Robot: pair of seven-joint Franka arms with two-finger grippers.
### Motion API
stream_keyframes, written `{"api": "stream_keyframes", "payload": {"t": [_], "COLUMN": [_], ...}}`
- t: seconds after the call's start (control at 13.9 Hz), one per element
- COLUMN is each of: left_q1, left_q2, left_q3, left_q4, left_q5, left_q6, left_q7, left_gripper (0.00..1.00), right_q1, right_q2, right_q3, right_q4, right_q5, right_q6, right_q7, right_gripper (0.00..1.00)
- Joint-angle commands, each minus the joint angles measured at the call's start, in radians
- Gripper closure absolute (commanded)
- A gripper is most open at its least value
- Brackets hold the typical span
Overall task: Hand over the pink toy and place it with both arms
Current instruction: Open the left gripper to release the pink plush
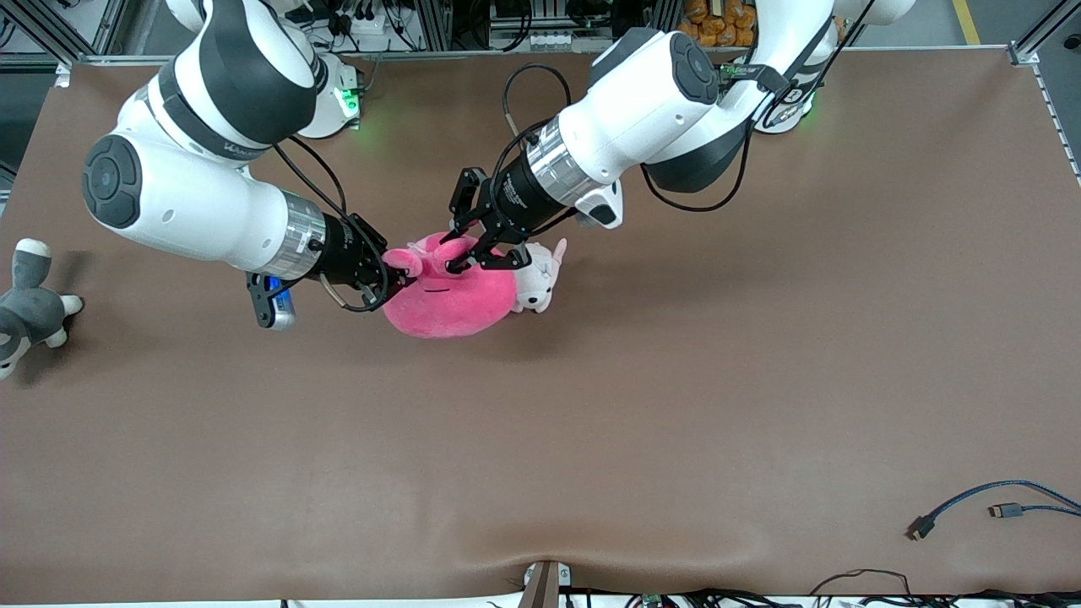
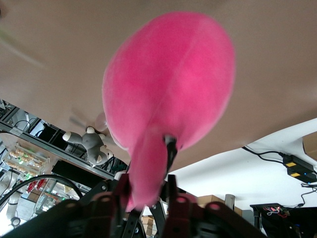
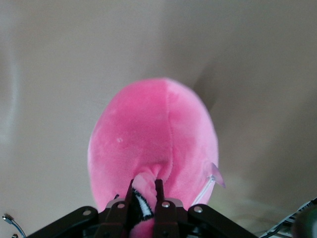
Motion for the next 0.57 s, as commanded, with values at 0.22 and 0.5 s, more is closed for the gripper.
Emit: {"api": "stream_keyframes", "payload": {"t": [0.22,0.5], "left_q1": [0.075,0.144], "left_q2": [-0.068,-0.134], "left_q3": [0.003,0.013], "left_q4": [0.024,0.023], "left_q5": [0.168,0.233], "left_q6": [-0.179,-0.349], "left_q7": [0.014,0.302], "left_gripper": [0.00,0.00], "right_q1": [-0.083,-0.197], "right_q2": [-0.006,-0.006], "right_q3": [0.000,-0.002], "right_q4": [0.013,0.010], "right_q5": [-0.013,-0.019], "right_q6": [-0.013,-0.067], "right_q7": [-0.056,-0.222], "right_gripper": [1.00,1.00]}}
